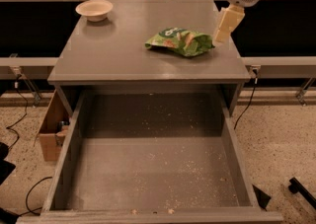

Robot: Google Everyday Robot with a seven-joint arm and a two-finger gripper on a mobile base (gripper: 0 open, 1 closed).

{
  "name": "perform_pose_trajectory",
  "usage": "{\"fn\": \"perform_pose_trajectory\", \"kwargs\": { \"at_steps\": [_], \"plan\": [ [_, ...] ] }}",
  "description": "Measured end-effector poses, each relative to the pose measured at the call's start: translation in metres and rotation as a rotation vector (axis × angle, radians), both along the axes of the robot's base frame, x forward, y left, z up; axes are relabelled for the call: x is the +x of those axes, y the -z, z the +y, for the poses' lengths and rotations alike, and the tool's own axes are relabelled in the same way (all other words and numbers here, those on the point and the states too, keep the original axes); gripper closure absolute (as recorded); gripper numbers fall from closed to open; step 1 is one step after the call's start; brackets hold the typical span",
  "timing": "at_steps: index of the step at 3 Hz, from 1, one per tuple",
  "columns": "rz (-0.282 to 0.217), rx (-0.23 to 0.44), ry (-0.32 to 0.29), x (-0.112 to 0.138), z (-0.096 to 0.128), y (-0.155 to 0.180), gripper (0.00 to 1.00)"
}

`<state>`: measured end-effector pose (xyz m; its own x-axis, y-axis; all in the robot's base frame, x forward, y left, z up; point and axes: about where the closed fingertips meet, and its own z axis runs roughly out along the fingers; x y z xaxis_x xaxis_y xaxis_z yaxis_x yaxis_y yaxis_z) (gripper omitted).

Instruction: Place green rice chip bag into top drawer

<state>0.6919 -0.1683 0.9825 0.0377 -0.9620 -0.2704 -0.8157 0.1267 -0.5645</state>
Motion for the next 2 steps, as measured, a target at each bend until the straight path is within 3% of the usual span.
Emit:
{"fn": "perform_pose_trajectory", "kwargs": {
  "at_steps": [2],
  "plan": [
    [0.061,0.045,-0.007,0.058,0.032,0.042,0.0]
  ]
}}
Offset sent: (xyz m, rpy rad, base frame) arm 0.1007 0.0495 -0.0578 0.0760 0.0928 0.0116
